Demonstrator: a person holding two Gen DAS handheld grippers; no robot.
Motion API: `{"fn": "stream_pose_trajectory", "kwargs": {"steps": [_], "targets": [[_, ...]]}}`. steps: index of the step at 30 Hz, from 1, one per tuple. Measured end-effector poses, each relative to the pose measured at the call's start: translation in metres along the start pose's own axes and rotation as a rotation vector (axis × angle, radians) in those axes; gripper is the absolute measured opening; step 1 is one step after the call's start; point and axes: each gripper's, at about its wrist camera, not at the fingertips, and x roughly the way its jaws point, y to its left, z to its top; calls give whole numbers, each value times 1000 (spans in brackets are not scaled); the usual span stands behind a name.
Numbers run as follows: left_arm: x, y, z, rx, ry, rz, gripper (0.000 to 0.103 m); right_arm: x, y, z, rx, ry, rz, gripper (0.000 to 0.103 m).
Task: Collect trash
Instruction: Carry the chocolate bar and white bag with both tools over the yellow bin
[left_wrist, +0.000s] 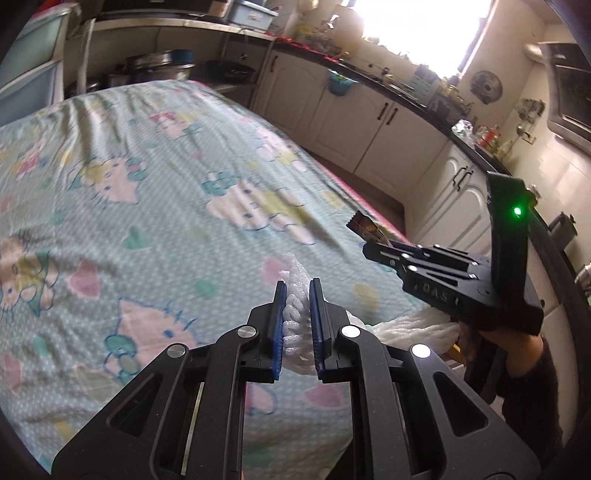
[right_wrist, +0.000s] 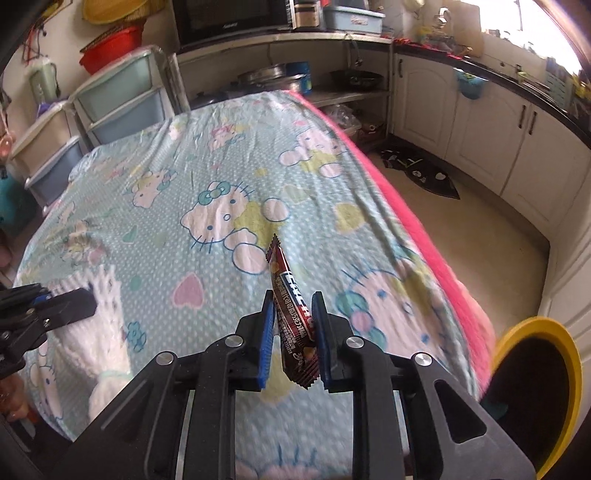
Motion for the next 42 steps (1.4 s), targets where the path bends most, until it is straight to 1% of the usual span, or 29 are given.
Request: {"fn": "stream_pose_trajectory", "kwargs": {"steps": [7, 12, 26, 35, 42], "targets": [[11, -31, 7, 65, 0, -37, 8, -42, -33, -23, 126, -76, -31, 19], [18, -61, 13, 121, -10, -73, 8, -76, -63, -40, 216, -135, -93, 19], [29, -132, 33, 231, -58, -135, 8, -148, -134, -91, 394, -237, -253, 19], [39, -171, 45, 293, -83, -163, 8, -180, -155, -110, 453, -290, -321, 19], [53, -203, 53, 350, -107, -160, 8, -195, -163, -123, 481, -317, -364, 19]]}}
